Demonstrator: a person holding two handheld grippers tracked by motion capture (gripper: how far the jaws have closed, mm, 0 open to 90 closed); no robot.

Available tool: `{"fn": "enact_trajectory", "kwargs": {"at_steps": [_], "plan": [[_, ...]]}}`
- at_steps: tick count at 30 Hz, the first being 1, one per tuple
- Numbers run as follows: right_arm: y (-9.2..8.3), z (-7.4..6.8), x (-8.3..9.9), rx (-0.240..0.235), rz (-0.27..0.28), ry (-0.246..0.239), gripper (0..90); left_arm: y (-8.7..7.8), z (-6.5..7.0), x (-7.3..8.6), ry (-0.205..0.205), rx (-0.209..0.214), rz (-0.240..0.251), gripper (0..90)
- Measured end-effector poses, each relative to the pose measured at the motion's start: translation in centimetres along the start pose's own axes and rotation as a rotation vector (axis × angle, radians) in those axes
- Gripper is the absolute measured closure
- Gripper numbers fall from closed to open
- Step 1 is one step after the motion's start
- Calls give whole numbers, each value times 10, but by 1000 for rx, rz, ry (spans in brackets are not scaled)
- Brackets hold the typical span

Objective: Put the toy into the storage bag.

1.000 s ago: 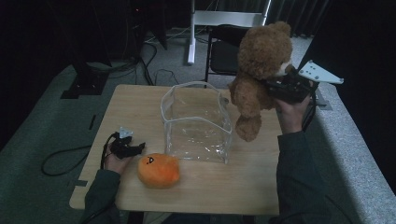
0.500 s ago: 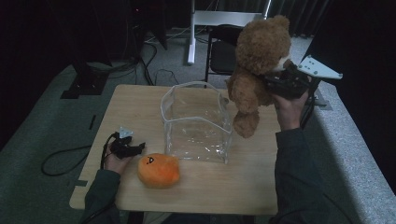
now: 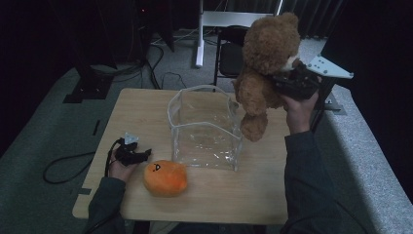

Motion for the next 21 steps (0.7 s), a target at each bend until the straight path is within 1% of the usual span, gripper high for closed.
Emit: {"fn": "enact_trajectory", "kwargs": {"at_steps": [8, 16, 21], "plan": [[6, 0, -5, -2, -1, -4, 325, 0, 0, 0, -2, 0, 1, 301], [15, 3, -2, -1, -11, 7, 326, 0, 0, 0, -2, 0, 1, 302], [19, 3, -1, 0, -8, 1, 326, 0, 0, 0, -1, 0, 0, 302]]}}
Point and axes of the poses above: each handheld gripper's, and its own axes: y roughly forward along the jaws, x roughly out of its underside, z roughly to its right, the point moved 9 cm from there along y, roughly forward along the jaws, and after that the axes turned 14 degrees about -x, right-handed, at the moved point
